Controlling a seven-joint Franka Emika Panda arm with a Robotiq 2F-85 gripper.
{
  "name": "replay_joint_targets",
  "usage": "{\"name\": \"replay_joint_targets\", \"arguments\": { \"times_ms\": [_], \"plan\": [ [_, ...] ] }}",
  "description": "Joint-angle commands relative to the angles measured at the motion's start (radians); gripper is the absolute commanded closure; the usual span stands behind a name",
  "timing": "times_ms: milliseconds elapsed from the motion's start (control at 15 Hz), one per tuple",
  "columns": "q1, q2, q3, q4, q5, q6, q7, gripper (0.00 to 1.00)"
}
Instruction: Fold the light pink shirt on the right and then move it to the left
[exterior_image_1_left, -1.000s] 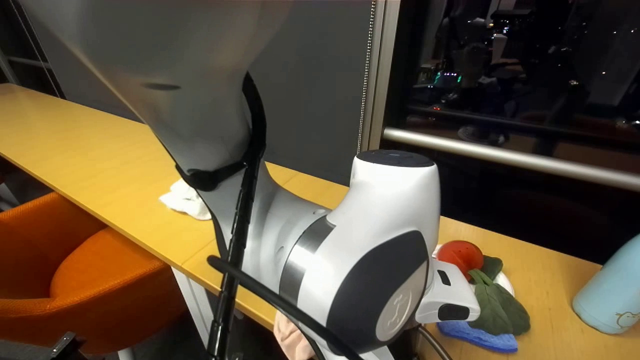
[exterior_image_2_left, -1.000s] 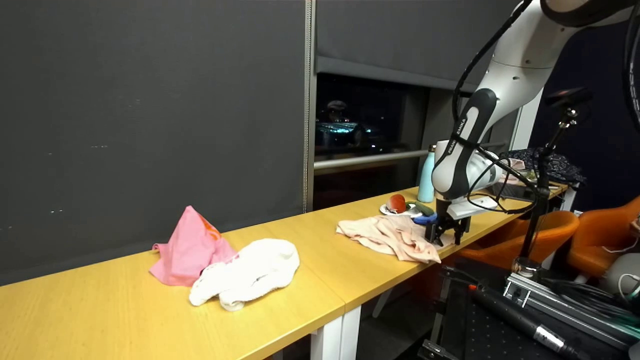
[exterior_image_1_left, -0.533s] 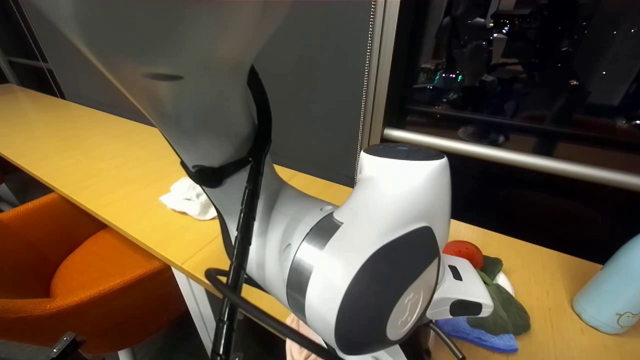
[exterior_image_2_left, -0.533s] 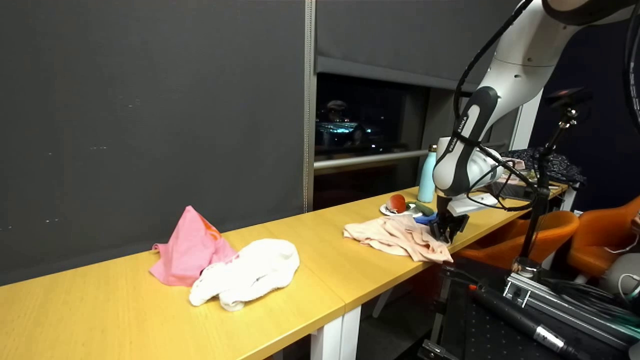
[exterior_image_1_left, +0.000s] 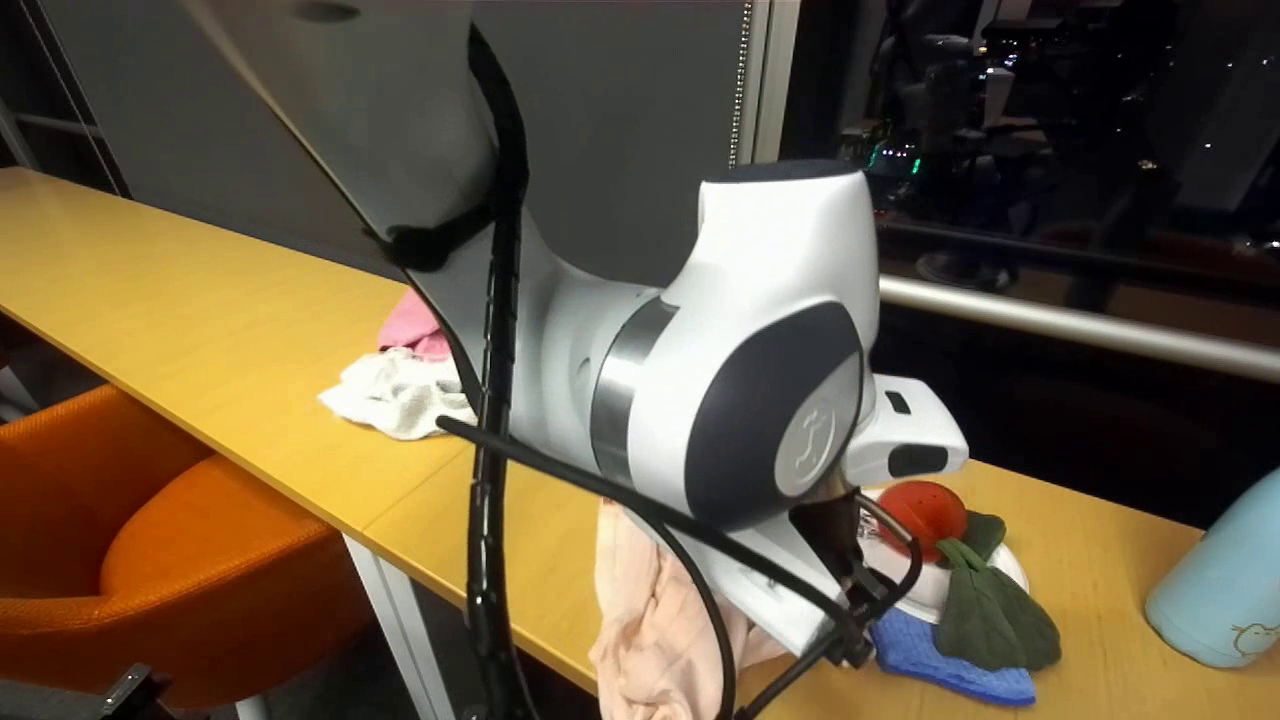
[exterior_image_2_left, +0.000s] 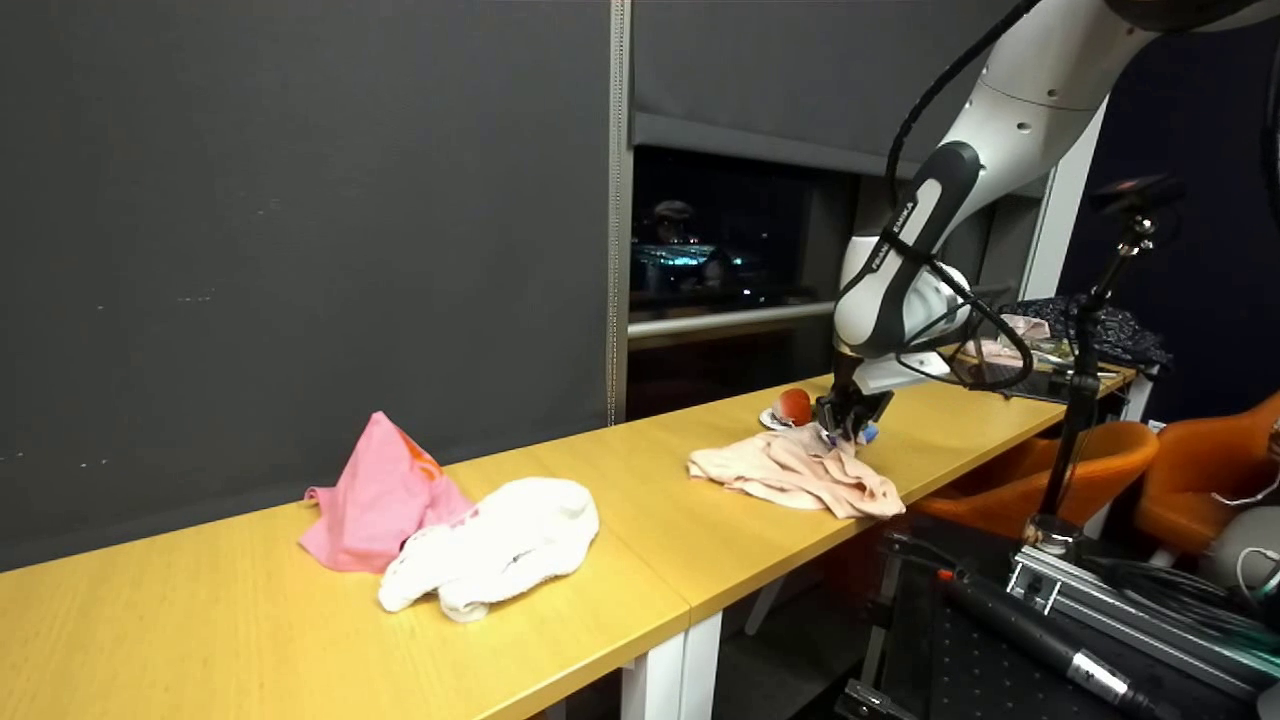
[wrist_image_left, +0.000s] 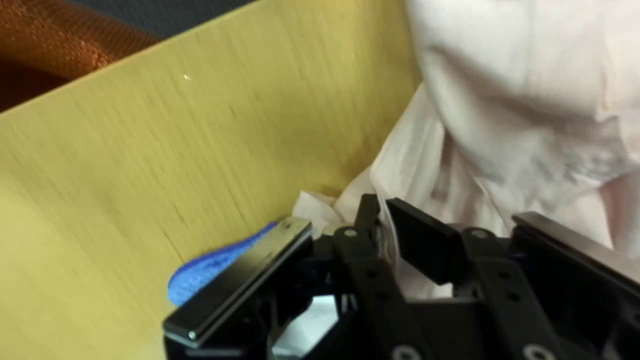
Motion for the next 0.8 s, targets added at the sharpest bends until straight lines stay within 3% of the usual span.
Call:
{"name": "replay_joint_targets", "arguments": {
  "times_ms": [0,733],
  "plan": [
    [0.039,-0.041,-0.011,0.043,-0.022,-0.019,0.043,0.97],
    [0.028,0.055,0.164,0.128,0.060,0.035,0.034,0.97]
  ]
}}
